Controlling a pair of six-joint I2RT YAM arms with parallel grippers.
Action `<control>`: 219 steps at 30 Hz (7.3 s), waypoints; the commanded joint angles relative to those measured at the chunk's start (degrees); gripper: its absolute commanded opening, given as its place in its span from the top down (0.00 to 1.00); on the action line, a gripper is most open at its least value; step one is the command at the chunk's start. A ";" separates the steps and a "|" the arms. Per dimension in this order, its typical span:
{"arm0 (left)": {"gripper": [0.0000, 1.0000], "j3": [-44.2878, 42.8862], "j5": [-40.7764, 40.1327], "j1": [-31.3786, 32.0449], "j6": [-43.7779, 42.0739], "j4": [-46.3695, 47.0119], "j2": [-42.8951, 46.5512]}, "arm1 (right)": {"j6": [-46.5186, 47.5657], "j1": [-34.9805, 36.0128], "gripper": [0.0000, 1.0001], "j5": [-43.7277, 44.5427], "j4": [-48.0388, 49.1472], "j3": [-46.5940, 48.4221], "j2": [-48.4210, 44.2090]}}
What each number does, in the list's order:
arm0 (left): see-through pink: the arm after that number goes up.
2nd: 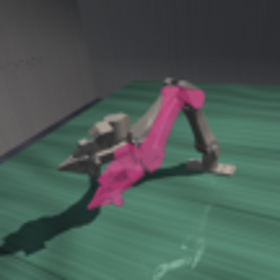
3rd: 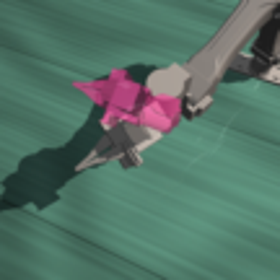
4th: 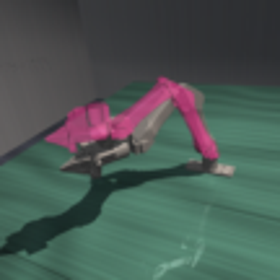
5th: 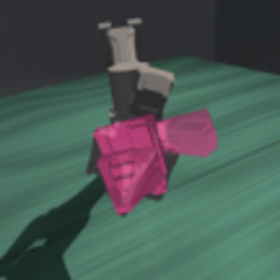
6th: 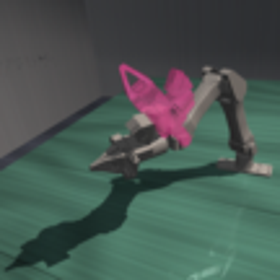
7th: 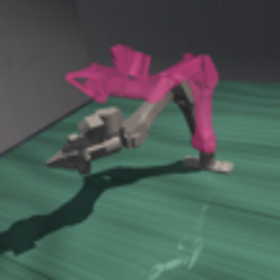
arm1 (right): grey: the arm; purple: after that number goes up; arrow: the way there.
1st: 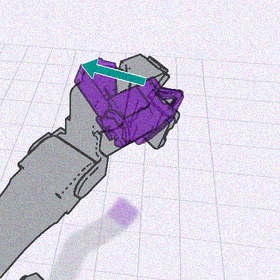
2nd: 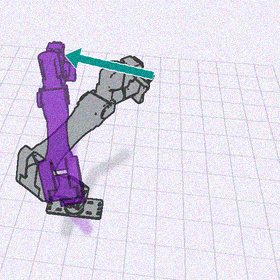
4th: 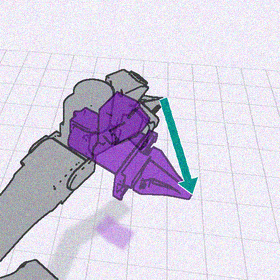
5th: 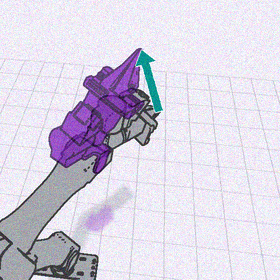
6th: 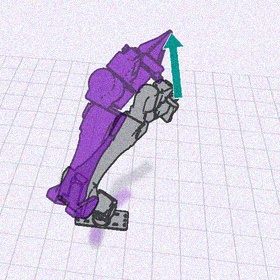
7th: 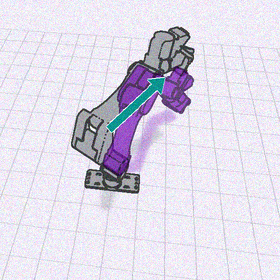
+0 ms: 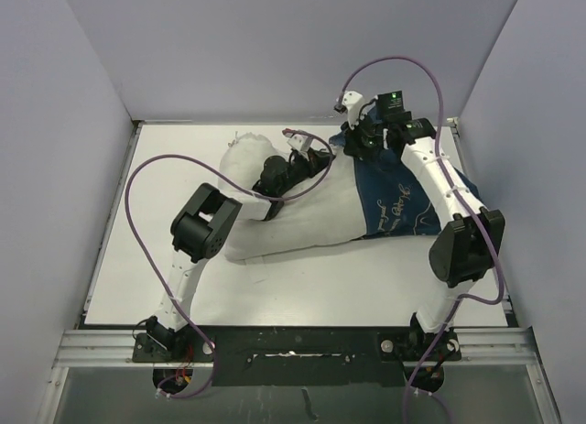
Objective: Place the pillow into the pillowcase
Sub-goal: Stuff the pillow into the pillowcase.
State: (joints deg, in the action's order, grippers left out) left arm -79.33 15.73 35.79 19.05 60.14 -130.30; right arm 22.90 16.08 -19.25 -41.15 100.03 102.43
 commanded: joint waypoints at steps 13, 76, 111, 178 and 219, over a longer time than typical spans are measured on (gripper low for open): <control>1.00 6.69 3.22 -5.39 11.81 13.92 6.54 | -34.14 7.28 1.00 -33.83 15.35 -0.61 3.78; 0.80 -19.33 19.84 -19.64 3.41 -82.51 13.60 | -17.05 -32.67 1.00 -20.05 20.34 11.62 18.21; 0.09 22.82 -17.38 10.42 -55.98 -76.87 51.38 | 45.87 -7.81 0.00 -45.59 -13.44 -30.94 -24.39; 1.00 -3.98 28.39 -1.18 15.67 -44.21 25.26 | -7.13 -3.90 1.00 -56.97 17.88 -18.85 -26.83; 1.00 19.75 -35.94 0.42 16.38 -16.06 32.96 | 29.79 2.52 1.00 -33.56 -39.92 2.02 7.07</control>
State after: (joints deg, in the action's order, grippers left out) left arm -56.03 -17.69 40.84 38.59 33.95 -95.44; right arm 55.13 19.44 -51.75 -69.38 106.48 107.94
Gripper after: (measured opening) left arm 0.055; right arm 0.028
